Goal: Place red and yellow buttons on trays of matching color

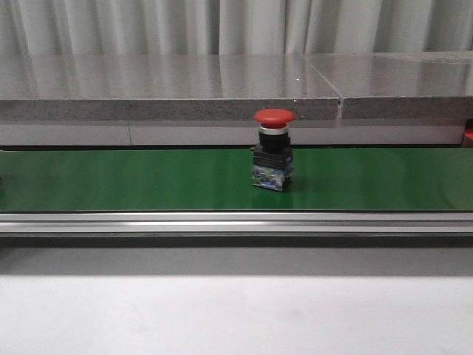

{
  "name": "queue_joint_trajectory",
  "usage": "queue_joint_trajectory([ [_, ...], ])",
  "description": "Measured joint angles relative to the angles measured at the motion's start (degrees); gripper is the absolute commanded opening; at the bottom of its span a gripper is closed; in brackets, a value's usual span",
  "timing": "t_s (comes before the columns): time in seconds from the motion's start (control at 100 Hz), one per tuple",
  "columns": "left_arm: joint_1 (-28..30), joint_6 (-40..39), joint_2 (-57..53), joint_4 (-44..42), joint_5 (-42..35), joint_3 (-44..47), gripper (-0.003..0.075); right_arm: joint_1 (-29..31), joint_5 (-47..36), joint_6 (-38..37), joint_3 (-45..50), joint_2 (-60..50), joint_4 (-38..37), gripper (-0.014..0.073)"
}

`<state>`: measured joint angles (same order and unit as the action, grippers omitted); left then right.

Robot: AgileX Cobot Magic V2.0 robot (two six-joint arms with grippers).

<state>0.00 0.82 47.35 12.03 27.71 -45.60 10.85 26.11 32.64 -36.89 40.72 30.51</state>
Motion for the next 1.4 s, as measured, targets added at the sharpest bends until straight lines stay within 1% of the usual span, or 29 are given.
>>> queue_joint_trajectory([
  [0.31, 0.0, 0.4, -16.4, -0.1, 0.1, 11.8, 0.0638, 0.0, 0.0, 0.0, 0.0, 0.0, 0.0, -0.0067],
  [0.39, 0.0, 0.4, -19.6, -0.1, 0.2, 14.1, 0.0607, 0.0, 0.0, 0.0, 0.0, 0.0, 0.0, -0.0067],
  [0.46, 0.0, 0.4, -21.9, -0.1, 0.5, 15.7, 0.0539, 0.0, 0.0, 0.0, 0.0, 0.0, 0.0, -0.0067],
  [0.53, 0.0, 0.5, -23.6, -0.1, 1.1, 16.7, 0.0439, 0.0, 0.0, 0.0, 0.0, 0.0, 0.0, -0.0067],
  [0.72, 0.0, 0.5, -25.0, -0.1, 2.3, 17.6, 0.0085, 0.0, 0.0, 0.0, 0.0, 0.0, 0.0, -0.0067],
  [0.79, -0.1, 0.5, -25.0, -0.2, 2.4, 17.6, -0.0022, 0.0, 0.0, 0.0, 0.0, 0.0, 0.0, -0.0067],
  [0.92, -0.1, 0.6, -25.0, -0.2, 2.5, 17.6, -0.0019, 0.0, 0.0, 0.0, 0.0, 0.0, 0.0, -0.0067],
  [1.03, -0.1, 0.6, -25.0, -0.2, 2.6, 17.6, -0.0019, 0.0, 0.1, 0.0, 0.0, 0.0, 0.0, -0.0051],
  [1.08, -0.1, 0.6, -25.0, -0.2, 2.6, 17.6, -0.0019, 0.0, 0.4, 0.0, 0.0, 0.0, 0.0, -0.0011],
  [1.15, -0.1, 0.6, -25.0, -0.2, 2.6, 17.6, -0.0019, 0.0, 1.0, 0.1, 0.0, 0.0, 0.0, 0.0092],
  [1.22, -0.1, 0.6, -25.0, -0.2, 2.6, 17.6, -0.0019, 0.0, 2.0, 0.1, 0.0, 0.0, 0.0, 0.0251],
  [1.25, -0.1, 0.6, -25.0, -0.2, 2.6, 17.6, -0.0019, 0.0, 2.4, 0.1, 0.0, 0.0, 0.0, 0.0347],
  [1.27, -0.1, 0.6, -25.0, -0.2, 2.6, 17.6, -0.0019, 0.0, 2.8, 0.1, 0.0, 0.0, 0.0, 0.0387],
  [1.28, -0.1, 0.6, -25.0, -0.2, 2.7, 17.6, -0.0019, 0.0, 2.8, 0.1, 0.0, 0.0, 0.0, 0.0426],
  [1.32, -0.1, 0.6, -25.0, -0.2, 2.7, 17.6, -0.0019, 0.0, 3.2, 0.1, 0.0, 0.0, 0.0, 0.0539],
  [1.34, -0.1, 0.6, -25.0, -0.2, 2.7, 17.6, -0.0019, 0.0, 3.3, 0.1, 0.0, 0.0, 0.0, 0.0572],
  [1.37, -0.1, 0.6, -25.0, -0.2, 2.7, 17.6, -0.0019, 0.0, 3.2, 0.1, 0.0, 0.0, 0.0, 0.0645],
  [1.39, -0.1, 0.6, -25.0, -0.2, 2.7, 17.6, -0.0019, 0.0, 3.2, 0.1, 0.0, 0.0, 0.0, 0.0673],
  [1.4, -0.1, 0.6, -25.0, -0.2, 2.7, 17.6, -0.0019, 0.0, 3.2, 0.1, 0.0, 0.0, 0.0, 0.0668],
])
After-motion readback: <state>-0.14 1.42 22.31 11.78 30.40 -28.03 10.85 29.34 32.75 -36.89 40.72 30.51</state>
